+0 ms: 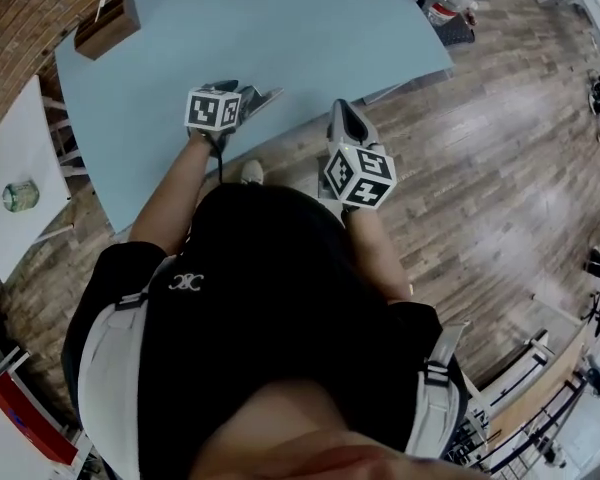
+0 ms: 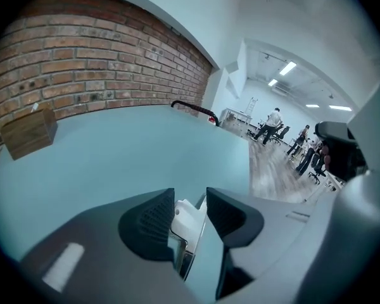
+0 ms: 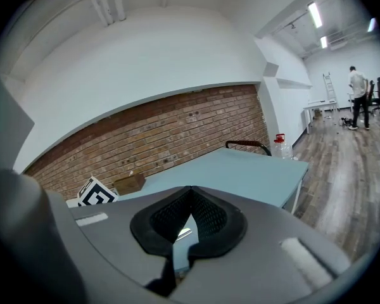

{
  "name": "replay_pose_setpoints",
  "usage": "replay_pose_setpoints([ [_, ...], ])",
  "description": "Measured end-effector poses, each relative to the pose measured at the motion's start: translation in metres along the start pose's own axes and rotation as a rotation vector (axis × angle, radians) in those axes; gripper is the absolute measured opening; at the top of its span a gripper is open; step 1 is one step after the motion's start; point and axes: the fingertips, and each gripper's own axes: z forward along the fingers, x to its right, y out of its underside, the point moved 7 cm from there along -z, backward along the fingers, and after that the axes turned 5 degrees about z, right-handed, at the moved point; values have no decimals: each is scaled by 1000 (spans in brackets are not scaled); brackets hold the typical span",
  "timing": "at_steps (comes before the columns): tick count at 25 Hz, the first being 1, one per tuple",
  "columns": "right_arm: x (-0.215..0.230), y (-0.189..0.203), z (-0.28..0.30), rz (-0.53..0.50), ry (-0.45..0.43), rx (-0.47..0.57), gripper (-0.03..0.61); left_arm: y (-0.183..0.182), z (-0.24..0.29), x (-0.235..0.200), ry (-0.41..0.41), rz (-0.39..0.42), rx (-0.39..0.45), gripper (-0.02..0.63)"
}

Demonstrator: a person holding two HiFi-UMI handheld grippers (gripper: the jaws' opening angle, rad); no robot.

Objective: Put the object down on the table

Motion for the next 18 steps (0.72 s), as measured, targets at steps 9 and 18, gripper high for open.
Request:
replay_pose_setpoints([
  [9,12,-4,-13,-5,-4,37,12,-6,-13,15,-50,36,45,129],
  [18,-1,-9,-2,-45,-49,54,11,-5,-20,3,-72,12,63,124],
])
